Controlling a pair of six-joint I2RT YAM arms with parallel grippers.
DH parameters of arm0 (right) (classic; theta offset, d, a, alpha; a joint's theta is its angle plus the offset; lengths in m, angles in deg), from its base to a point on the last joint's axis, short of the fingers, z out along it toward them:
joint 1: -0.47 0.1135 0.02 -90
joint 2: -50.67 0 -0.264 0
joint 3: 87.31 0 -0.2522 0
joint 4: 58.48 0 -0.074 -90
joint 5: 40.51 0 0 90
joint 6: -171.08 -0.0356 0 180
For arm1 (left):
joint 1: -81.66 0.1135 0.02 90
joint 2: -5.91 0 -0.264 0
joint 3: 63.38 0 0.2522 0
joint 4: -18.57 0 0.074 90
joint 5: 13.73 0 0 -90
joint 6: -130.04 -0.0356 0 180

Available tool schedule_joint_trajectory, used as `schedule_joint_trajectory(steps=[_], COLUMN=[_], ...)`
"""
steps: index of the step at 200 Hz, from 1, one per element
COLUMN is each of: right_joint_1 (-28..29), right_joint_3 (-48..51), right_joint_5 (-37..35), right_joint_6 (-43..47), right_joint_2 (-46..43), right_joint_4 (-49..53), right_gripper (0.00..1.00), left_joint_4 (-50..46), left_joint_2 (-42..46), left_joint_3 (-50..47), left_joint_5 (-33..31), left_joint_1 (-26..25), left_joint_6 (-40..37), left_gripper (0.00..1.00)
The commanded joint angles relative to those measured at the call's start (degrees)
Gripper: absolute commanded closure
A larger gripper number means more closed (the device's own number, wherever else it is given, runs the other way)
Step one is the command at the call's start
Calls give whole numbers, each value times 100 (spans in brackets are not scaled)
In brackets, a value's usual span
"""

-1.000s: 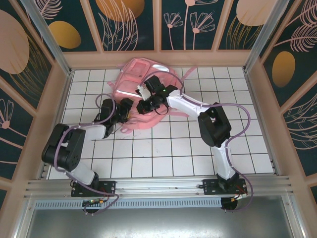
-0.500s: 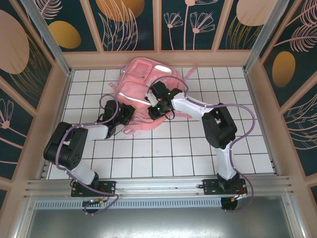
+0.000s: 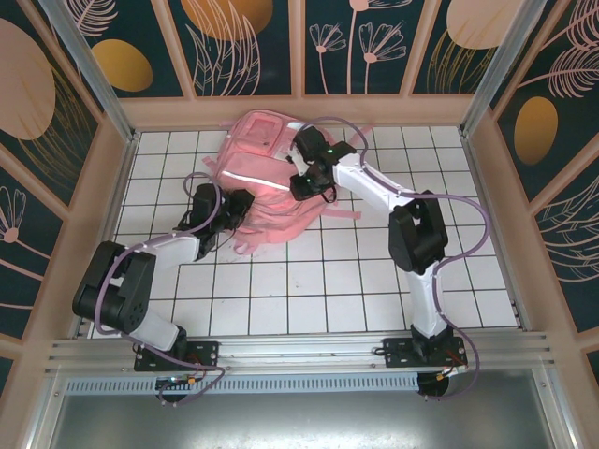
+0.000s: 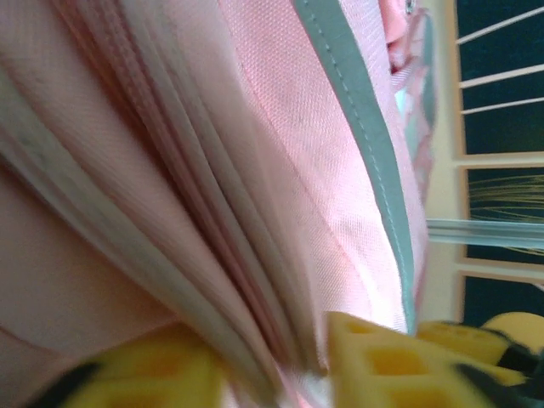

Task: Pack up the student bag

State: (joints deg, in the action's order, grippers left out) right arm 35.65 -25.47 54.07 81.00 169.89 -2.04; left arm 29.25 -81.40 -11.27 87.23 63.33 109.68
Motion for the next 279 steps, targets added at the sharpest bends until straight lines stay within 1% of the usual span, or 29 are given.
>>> schedule_joint_trajectory(steps=[1, 4, 9, 14, 17, 29, 50, 58, 69, 82, 92, 105, 122, 147, 154, 163, 174, 182, 187, 196, 203, 219, 222, 231, 245, 251, 254, 266, 279], right_joint_1=[-331, -348, -353, -354, -518, -761, -1227, -1459, -1803, -2165, -2336, -2439, -2475, -2641, -2806, -3055, -3520, -3775, -3780, -3770, -3779, -3732, -3718, -3658, -3643, -3650, -3650, -3650, -3645], right_joint_3=[760, 944, 1236, 1551, 1727, 2512, 3897, 4428, 5163, 6059, 6671, 7385, 7989, 8376, 8546, 8606, 8639, 8750, 8819, 8933, 9038, 9148, 9136, 9144, 9151, 9152, 9156, 9148, 9144], right_joint_5=[-598, -619, -709, -875, -1006, -1490, -2773, -3060, -3186, -3240, -3270, -3143, -2649, -2345, -2168, -1893, -1246, -795, -753, -618, -606, -661, -697, -773, -812, -809, -809, -808, -789], right_joint_6=[-201, -236, -302, -396, -456, -653, -961, -1020, -978, -797, -649, -324, 90, 407, 380, 158, -200, -346, -328, -269, -273, -223, -213, -186, -163, -164, -163, -166, -153], right_joint_2=[-775, -908, -1120, -1331, -1470, -1960, -2585, -2754, -2959, -3232, -3438, -3633, -3682, -3491, -3399, -3301, -3314, -3365, -3372, -3280, -3210, -3129, -3129, -3109, -3108, -3115, -3109, -3108, -3108], right_joint_4=[-968, -1072, -1288, -1503, -1630, -2174, -3184, -3619, -4321, -5418, -6276, -7526, -8824, -9865, -10295, -10475, -10442, -10552, -10670, -10992, -11236, -11467, -11446, -11493, -11509, -11499, -11500, -11497, -11492], right_gripper=[4, 2, 1, 1, 1, 1, 1, 1, 1, 1, 1, 1, 1, 1, 1, 1, 1, 1, 1, 1, 1, 1, 1, 1, 1, 1, 1, 1, 1], left_joint_4=[-940, -1037, -1192, -1376, -1460, -1760, -1987, -1891, -1608, -1254, -938, -480, 400, 1370, 1776, 2380, 2770, 3434, 3668, 3772, 3982, 5277, 5259, 4623, 5207, 6002, 6174, 5033, 5465], left_joint_2=[432, 471, 561, 655, 713, 984, 1469, 1629, 1800, 1891, 1894, 1832, 1587, 1093, 1009, 918, 920, 903, 856, 759, 683, 211, 218, 379, 206, -119, -224, 132, -103], left_joint_3=[428, 476, 541, 600, 625, 719, 615, 432, 146, -229, -486, -814, -1256, -1568, -1713, -1909, -2011, -2209, -2283, -2254, -2285, -2669, -2664, -2527, -2784, -2907, -2916, -2659, -2684], left_joint_5=[-775, -880, -1032, -1210, -1317, -1909, -3545, -4146, -4781, -5343, -5674, -5842, -5890, -5850, -5647, -5268, -4889, -4536, -4317, -4311, -4153, -3723, -3690, -3481, -3266, -3311, -3299, -3175, -3215], left_joint_1=[136, 151, 183, 221, 244, 326, 339, 350, 380, 416, 440, 483, 538, 643, 699, 796, 869, 944, 984, 1026, 1077, 1304, 1313, 1333, 1376, 1393, 1399, 1431, 1444], left_joint_6=[-857, -952, -1113, -1246, -1363, -1878, -3044, -3432, -4029, -4530, -4796, -5014, -5355, -5719, -5828, -5969, -6108, -6221, -6348, -6429, -6513, -6491, -6501, -6452, -6464, -6515, -6558, -6433, -6461], left_gripper=[15, 12, 9, 3, 3, 2, 1, 1, 1, 1, 1, 1, 1, 1, 1, 1, 1, 1, 1, 1, 1, 1, 1, 1, 1, 1, 1, 1, 1])
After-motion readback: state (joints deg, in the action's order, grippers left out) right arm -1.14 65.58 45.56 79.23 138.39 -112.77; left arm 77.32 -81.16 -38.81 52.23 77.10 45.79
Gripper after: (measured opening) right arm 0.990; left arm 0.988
